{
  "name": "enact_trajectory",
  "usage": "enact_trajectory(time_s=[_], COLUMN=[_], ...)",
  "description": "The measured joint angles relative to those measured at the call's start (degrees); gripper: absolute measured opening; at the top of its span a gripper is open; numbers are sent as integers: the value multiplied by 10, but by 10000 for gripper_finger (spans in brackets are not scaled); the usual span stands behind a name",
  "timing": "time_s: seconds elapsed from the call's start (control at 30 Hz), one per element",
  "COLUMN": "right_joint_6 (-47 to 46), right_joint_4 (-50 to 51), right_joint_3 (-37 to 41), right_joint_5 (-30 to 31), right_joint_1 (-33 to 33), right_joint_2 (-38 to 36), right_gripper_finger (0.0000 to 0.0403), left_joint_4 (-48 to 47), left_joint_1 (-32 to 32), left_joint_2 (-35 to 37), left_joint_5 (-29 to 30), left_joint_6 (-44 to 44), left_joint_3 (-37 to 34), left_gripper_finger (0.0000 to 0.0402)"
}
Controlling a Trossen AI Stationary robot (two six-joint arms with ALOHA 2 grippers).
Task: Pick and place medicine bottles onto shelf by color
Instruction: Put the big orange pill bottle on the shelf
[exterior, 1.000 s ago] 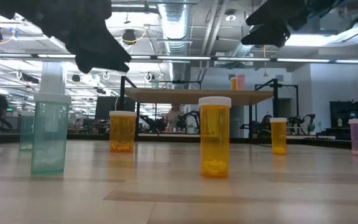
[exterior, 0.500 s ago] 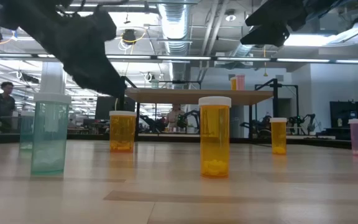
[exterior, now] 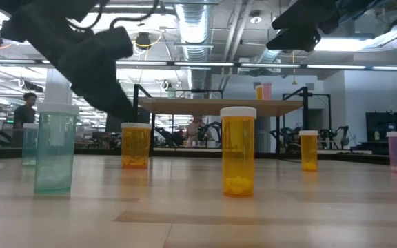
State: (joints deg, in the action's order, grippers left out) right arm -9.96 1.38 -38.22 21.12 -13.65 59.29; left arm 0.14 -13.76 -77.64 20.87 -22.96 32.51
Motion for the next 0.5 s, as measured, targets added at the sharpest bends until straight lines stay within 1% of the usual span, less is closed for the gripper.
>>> enact_trajectory(time_s=[0.13, 0.23, 0.4, 0.5], right_joint_6=[0, 0, 0, 0], right_joint_4=[1, 1, 3, 3], right_joint_3=[0, 0, 0, 0], right_joint_5=[0, 0, 0, 0], right_joint_1=[0, 0, 0, 0], right_joint_2=[0, 0, 0, 0], right_gripper_finger=[357, 357, 357, 357], left_joint_4=[-1, 2, 7, 7], left_joint_1=[2, 9, 22, 24], left_joint_2=[-30, -40, -41, -41], left_joint_5=[1, -1, -14, -16], left_joint_6=[-2, -7, -6, -6], left_joint_3=[0, 0, 0, 0], left_gripper_finger=[307, 307, 306, 297])
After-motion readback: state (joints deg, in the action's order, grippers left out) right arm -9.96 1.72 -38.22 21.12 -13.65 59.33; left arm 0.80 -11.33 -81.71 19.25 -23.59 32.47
